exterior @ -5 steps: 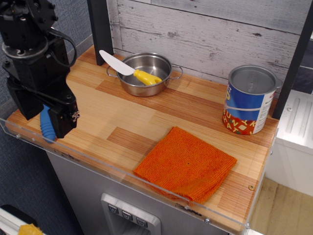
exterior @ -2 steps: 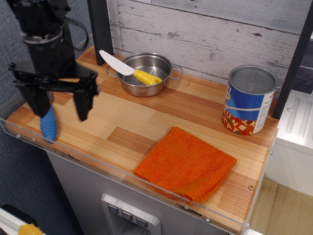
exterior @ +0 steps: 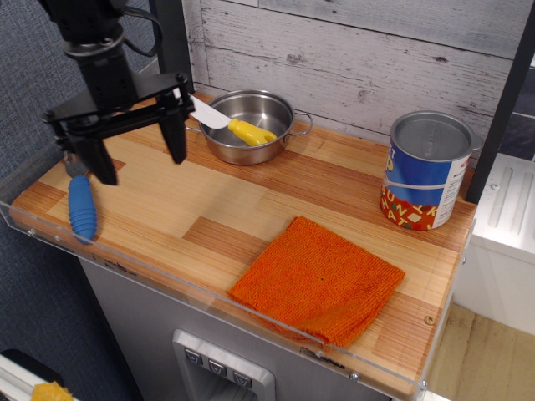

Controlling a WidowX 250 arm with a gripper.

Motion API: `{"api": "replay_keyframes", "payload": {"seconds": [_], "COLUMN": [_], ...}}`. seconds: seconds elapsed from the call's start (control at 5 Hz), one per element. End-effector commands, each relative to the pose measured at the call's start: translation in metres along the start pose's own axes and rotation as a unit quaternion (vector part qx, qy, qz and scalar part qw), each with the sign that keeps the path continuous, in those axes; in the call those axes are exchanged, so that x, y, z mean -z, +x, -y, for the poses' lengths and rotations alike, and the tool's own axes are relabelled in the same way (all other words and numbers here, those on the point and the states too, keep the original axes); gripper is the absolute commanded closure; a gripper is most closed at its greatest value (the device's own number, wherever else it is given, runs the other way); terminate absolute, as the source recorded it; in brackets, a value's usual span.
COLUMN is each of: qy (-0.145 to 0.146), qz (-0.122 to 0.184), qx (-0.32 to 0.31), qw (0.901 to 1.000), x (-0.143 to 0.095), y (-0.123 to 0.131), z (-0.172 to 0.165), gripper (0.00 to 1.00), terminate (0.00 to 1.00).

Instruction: Move the pot with the knife to the close edge of the table.

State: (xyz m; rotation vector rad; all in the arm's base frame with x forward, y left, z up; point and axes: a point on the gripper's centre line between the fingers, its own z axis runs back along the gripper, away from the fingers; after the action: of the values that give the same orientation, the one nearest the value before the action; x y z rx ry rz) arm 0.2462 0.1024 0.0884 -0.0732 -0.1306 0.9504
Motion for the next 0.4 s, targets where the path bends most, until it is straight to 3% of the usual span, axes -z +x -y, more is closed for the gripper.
{"api": "replay_keyframes", "payload": {"seconds": [0.0,0.2], "qy": [-0.012,-0.009], "qz": [0.019,0.026], "qx": [-0.191,-0.228], "qw": [0.9813,0.9731], "x": [0.012,0.02], "y": [0.039,0.049], "z": [0.022,0.036], "gripper": [0.0,0.0], "terminate": [0.0,0.0]}}
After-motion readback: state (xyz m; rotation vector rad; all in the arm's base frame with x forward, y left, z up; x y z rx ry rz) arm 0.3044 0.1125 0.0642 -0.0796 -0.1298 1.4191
